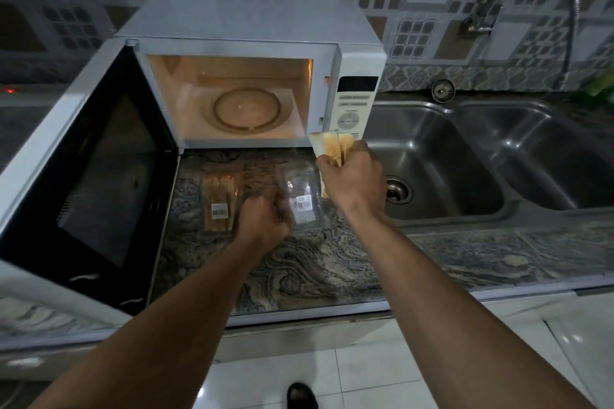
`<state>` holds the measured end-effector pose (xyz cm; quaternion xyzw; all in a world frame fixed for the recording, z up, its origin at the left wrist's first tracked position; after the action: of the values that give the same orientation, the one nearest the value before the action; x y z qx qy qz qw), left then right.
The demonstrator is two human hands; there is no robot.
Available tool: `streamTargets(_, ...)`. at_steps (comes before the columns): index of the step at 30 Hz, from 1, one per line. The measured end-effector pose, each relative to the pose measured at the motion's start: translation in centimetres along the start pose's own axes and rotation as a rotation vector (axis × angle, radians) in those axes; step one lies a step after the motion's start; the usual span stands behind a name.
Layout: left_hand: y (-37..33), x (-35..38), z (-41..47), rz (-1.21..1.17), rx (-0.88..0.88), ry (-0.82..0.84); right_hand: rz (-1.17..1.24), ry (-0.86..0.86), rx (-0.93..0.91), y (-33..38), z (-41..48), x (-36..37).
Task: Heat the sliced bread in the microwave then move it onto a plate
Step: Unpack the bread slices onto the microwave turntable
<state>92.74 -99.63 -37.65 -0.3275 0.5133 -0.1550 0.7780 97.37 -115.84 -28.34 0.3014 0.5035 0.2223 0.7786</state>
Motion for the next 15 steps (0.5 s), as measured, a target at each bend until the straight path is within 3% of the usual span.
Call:
streamTargets(7, 1.7, 0.1, 3.0, -0.141, -0.281, -0.208, 0.027, 0.027, -0.1, 2.6, 2.3, 2.0)
streamTargets(11, 2.9, 2.0, 4.9, -0.048, -0.302, -0.192, 0.056, 0.061, -0.121, 3.9, 3.5, 3.9)
streamTargets(14, 4.0, 3.4, 6.2, -0.17, -0.443, -0.24, 0.054, 0.079, -0.158, 5.1, 4.1, 5.2)
streamTargets(15, 4.3, 3.8, 6.5, -0.108, -0.444, -0.187, 0.06, 0.089, -0.171, 5.5, 4.4, 5.6)
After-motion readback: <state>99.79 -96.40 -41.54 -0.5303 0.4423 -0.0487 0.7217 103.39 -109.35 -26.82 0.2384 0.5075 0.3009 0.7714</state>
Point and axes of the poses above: each hand's wrist, its own z-axis towards the middle knuckle, its own x-axis out of the palm, y = z × x, the point moved 4 cm from there along z, towards the middle knuckle, and after that the axes turned 14 degrees about -y, right-handed, at the moved point
